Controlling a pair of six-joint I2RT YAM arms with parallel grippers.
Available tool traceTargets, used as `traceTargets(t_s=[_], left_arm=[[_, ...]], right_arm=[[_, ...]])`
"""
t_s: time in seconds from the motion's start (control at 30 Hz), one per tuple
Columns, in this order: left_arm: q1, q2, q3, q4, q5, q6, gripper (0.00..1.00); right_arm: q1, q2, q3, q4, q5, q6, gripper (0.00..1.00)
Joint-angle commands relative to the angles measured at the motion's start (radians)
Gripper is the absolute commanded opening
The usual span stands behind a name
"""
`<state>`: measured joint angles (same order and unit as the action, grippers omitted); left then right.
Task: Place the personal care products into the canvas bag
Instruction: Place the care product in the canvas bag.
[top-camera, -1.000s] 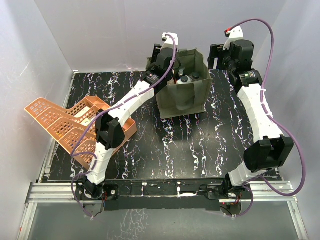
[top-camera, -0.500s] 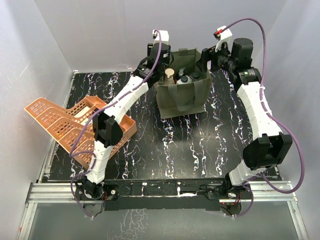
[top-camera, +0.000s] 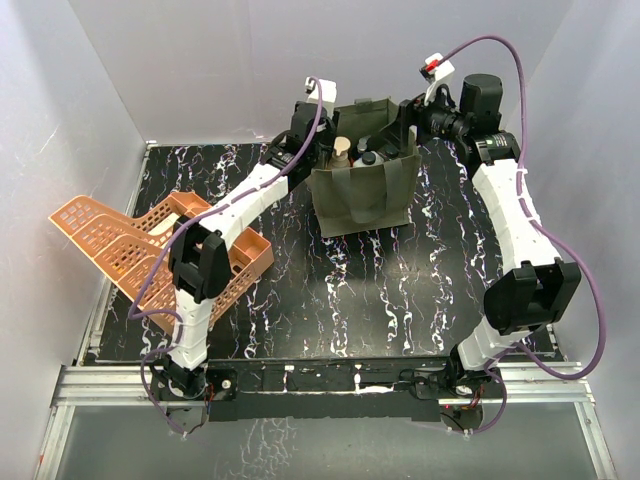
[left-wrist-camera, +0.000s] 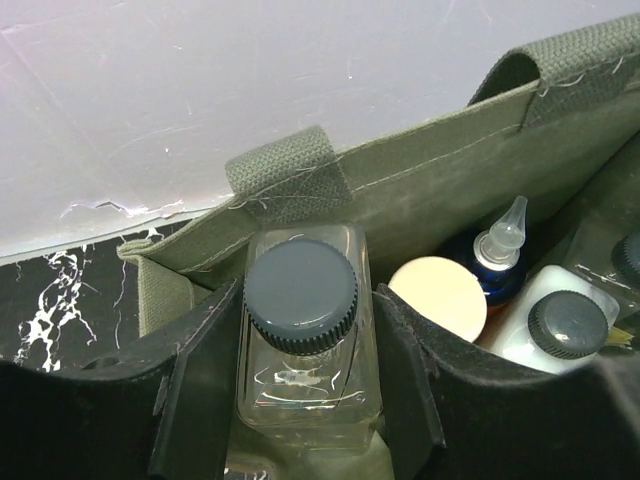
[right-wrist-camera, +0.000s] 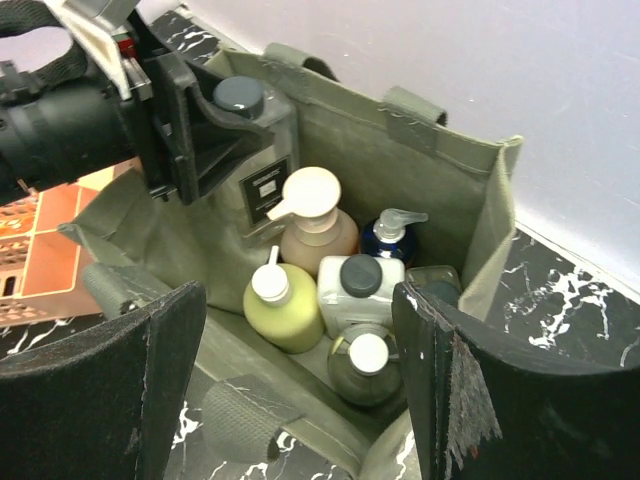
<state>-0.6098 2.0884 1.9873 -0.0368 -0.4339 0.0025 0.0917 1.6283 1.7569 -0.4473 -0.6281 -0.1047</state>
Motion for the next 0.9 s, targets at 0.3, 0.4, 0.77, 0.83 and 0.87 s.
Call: traceTargets(t_s=[0.3,0.4,0.77,0.83,0.87], left_arm=[[0.048,-0.050,0.093,0.031,-0.028,0.003,0.00],[0.049,-0.062,0.053,-0.004,0.008,0.008,0.00],[0.050,-0.051,0.043,-0.021,-0.009,0.001,0.01],[0.049,-0.048,0.048,-0.010,-0.014,0.013,0.07],[0.049,-0.049,0.047,-0.006,-0.014,0.015,0.09]], right_arm=[[0.013,-0.023,0.022,0.038,-0.040,0.005,0.77],[0.012,-0.020,0.019,0.039,-0.029,0.007,0.77],[0.020,0.000,0.034,0.018,0.160,0.022,0.77],[0.020,0.006,0.034,0.012,0.240,0.006,0.77],[0.020,0.008,0.033,0.009,0.264,-0.003,0.77]])
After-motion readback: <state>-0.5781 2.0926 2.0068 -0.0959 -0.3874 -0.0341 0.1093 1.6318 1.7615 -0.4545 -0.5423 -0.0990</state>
